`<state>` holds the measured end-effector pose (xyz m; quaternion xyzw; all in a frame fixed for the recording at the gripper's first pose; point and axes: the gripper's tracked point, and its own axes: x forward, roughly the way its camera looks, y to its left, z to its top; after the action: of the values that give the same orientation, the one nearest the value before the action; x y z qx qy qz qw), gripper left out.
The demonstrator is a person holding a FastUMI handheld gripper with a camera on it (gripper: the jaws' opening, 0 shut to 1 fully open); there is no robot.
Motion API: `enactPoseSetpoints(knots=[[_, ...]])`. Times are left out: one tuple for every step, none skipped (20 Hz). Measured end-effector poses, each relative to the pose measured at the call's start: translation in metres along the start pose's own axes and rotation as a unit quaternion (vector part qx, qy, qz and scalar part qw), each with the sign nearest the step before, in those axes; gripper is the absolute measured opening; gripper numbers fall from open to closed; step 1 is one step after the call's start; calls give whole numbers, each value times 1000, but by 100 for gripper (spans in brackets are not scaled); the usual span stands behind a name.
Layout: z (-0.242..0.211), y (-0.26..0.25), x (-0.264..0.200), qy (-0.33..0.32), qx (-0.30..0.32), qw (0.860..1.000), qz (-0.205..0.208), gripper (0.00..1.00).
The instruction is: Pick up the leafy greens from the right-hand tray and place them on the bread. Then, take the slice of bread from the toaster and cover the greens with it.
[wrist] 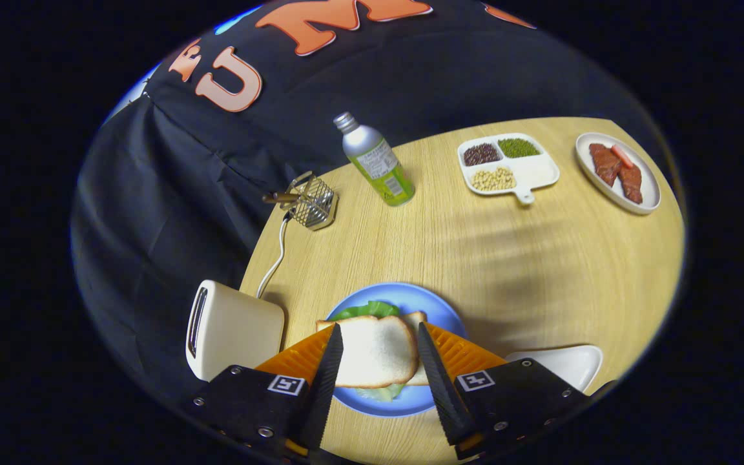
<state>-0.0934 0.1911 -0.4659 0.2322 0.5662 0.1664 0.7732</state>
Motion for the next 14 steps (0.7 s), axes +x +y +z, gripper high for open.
enactPoseSetpoints(knots=[[12,0,-13,-18,-7,1000,-5,73],[24,1,-24,-40,-14,999,-8,77],[37,3,-37,-62,-22,998,-11,78],[50,3,-52,-83,-28,996,-15,81],[63,3,-66,-103,-35,994,-20,82],[74,4,-81,-125,-43,991,-25,84],[86,4,-97,-147,-53,987,-31,85],[95,5,-115,-166,-62,983,-38,87],[104,7,-132,-183,-67,980,-42,88],[113,13,-151,-203,-70,976,-45,90],[125,20,-170,-228,-78,970,-43,91],[137,26,-191,-249,-86,964,-46,92],[148,31,-211,-269,-96,957,-50,93],[157,34,-229,-289,-106,950,-57,94]])
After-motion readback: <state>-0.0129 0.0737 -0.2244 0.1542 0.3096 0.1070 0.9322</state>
